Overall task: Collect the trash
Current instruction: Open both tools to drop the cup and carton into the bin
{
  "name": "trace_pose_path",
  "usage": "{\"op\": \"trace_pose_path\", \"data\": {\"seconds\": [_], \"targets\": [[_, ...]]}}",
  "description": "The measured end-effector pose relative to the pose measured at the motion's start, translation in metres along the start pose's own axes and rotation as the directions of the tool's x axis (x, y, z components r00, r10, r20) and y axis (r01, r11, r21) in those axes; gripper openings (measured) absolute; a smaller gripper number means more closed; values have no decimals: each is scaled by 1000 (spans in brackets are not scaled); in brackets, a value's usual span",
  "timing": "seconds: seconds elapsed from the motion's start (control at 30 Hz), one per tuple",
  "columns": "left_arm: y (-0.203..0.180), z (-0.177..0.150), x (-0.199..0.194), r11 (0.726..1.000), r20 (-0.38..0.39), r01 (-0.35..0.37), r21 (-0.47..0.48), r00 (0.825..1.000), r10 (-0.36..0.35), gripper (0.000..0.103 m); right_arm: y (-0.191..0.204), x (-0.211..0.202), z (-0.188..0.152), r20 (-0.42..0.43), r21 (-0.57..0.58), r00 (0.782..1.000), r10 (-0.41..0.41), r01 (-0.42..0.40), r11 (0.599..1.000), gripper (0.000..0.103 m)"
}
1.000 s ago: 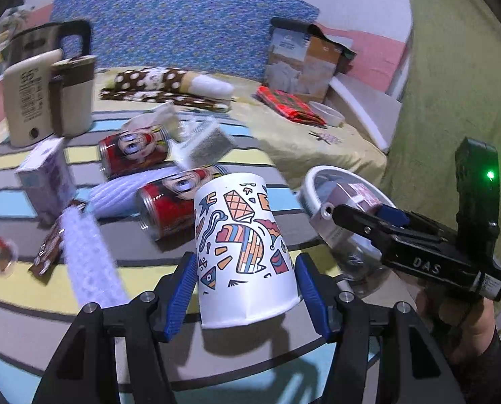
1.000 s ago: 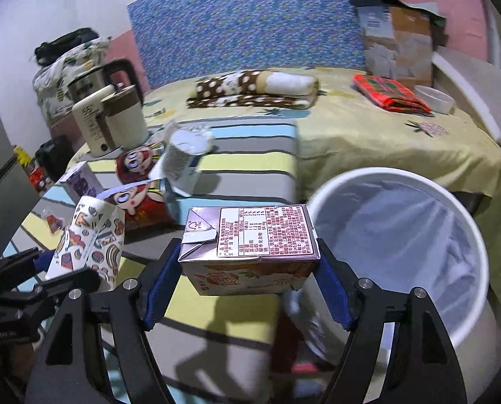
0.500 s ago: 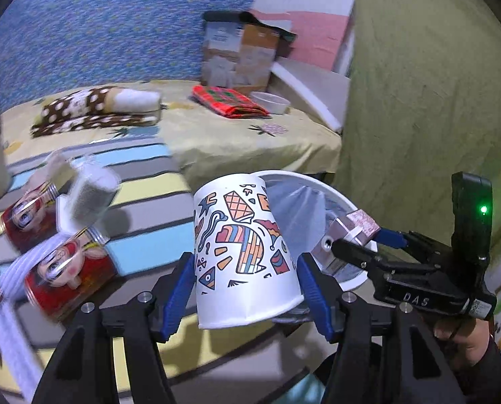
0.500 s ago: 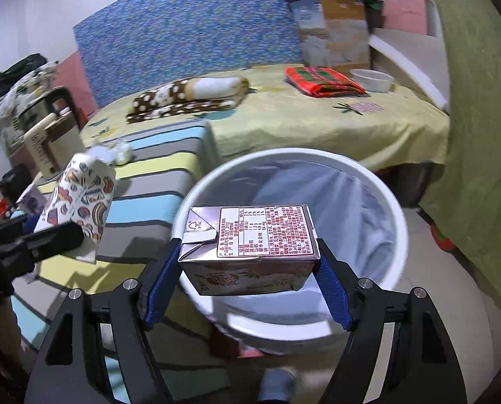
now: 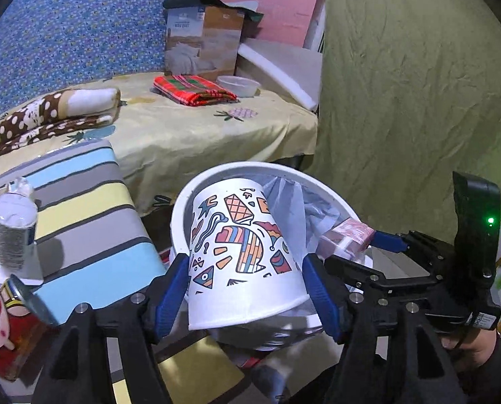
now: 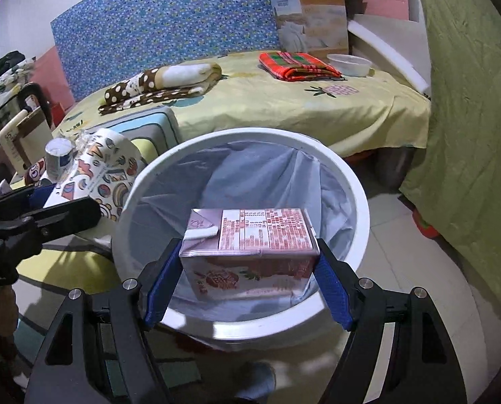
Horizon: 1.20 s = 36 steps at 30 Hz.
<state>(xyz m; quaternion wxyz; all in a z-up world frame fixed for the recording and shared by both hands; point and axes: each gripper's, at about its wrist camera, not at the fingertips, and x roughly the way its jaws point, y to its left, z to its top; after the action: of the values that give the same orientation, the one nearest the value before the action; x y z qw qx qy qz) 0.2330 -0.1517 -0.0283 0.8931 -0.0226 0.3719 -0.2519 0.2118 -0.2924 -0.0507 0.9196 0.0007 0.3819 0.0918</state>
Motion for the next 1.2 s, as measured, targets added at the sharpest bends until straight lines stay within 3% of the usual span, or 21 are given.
{"op": "trace_pose_path", "data": {"seconds": [0.47, 0.97, 1.2], "targets": [[8, 2, 0, 999, 12, -12, -37, 1000, 13, 70, -4, -6, -2, 24, 10, 1000, 14, -14, 1000, 77], [10, -21, -61, 995, 74, -62, -78, 995, 67, 70, 12, -31, -1, 76, -12, 997, 24, -23, 1000, 78], [16, -48, -98, 984, 95, -127, -126, 986, 139, 70, 38, -50, -9, 80, -23, 992, 97, -95, 995, 77]]}}
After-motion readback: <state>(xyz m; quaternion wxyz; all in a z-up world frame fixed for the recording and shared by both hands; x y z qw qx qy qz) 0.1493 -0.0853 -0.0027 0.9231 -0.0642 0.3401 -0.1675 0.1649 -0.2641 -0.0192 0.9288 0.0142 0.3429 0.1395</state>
